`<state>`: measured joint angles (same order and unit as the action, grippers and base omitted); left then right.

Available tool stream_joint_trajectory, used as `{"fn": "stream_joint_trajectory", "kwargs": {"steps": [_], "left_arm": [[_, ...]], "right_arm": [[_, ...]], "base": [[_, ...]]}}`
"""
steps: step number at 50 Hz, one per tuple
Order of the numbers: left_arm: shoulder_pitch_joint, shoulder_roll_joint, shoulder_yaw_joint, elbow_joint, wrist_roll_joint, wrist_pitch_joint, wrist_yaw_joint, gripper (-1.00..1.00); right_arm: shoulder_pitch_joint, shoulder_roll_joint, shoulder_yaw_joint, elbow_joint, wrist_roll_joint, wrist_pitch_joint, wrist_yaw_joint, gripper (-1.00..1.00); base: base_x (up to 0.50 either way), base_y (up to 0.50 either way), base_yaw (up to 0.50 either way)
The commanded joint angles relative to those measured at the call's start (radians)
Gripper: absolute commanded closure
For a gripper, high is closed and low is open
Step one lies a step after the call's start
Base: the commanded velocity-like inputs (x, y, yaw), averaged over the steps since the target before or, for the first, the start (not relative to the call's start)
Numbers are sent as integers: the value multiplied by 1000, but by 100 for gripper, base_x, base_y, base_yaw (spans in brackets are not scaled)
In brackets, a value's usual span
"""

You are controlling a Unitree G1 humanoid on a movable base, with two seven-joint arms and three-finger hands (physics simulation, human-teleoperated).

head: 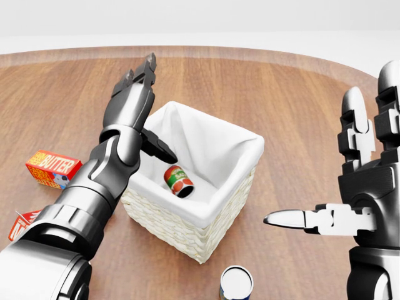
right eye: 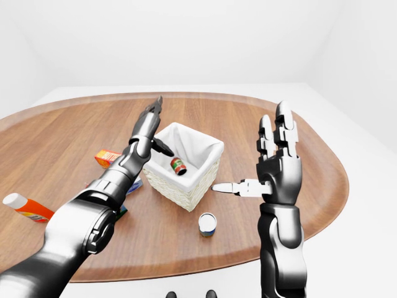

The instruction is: Pick up the tomato sauce, and put it in the basket.

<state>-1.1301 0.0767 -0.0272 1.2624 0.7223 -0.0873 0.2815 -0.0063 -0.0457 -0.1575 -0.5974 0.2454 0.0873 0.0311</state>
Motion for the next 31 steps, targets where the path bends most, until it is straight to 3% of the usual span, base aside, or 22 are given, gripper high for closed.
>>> {"fn": "stream_joint_trajectory", "kwargs": {"steps": [1, 19, 25, 31], "left_arm": [[-3, -1, -1, -3, -5, 0, 3, -100], [10, 23, 16, -88, -66, 0, -28, -100], [50, 43, 27, -216, -116, 0, -75, -100], [172, 53, 40, -544, -165, 4, -177, -100]], "right_arm": [[-1, -1, -3, -4, 3, 0, -1, -100], [-3, -2, -4, 6, 2, 0, -2, -100], [-4, -2, -7, 13, 2, 0, -2, -100], [-4, -2, -6, 6, 2, 0, -5, -100]], "base": [[0, 0, 0], [0, 0, 0], [0, 0, 0], [0, 0, 0]]}}
